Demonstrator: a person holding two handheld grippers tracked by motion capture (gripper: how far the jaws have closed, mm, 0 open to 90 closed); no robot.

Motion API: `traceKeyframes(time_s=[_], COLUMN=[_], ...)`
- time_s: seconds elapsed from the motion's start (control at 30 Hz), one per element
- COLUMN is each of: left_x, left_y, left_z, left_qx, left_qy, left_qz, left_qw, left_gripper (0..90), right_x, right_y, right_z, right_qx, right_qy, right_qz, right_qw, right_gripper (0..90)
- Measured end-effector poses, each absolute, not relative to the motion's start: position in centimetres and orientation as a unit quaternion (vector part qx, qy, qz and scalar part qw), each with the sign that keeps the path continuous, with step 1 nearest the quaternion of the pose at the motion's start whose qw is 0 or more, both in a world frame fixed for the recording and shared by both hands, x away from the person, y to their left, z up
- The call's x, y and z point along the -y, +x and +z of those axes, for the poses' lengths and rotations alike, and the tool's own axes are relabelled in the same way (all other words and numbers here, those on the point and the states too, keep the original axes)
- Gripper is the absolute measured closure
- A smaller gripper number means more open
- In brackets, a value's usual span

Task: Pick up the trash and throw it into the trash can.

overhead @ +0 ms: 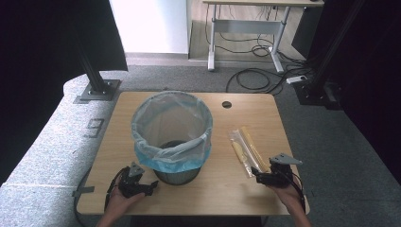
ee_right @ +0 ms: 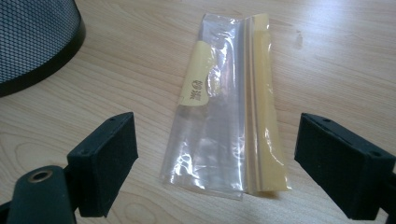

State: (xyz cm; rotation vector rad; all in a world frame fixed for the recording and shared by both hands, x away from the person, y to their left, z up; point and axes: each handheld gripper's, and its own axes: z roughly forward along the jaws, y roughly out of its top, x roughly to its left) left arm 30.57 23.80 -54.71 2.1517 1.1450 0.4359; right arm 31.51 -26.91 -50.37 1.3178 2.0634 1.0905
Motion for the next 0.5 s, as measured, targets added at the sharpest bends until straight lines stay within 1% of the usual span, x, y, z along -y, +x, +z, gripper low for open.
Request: traceKeyframes(time_s=[0.5], left_x=[-23.8], left_y=[30.57], left_z=[-54.71], left_qx=[-0.437], left_qy=[0.821], left_qz=[0.166], left_qw=[0.327], left_gripper=[11.3], right_x=[26.15], right_y=[31.87], right_z=[-50.48], right_qx=[-0.752], right_qy=[0.475], right_qz=[0.387], right_qw=[0.242], right_gripper=[12.5])
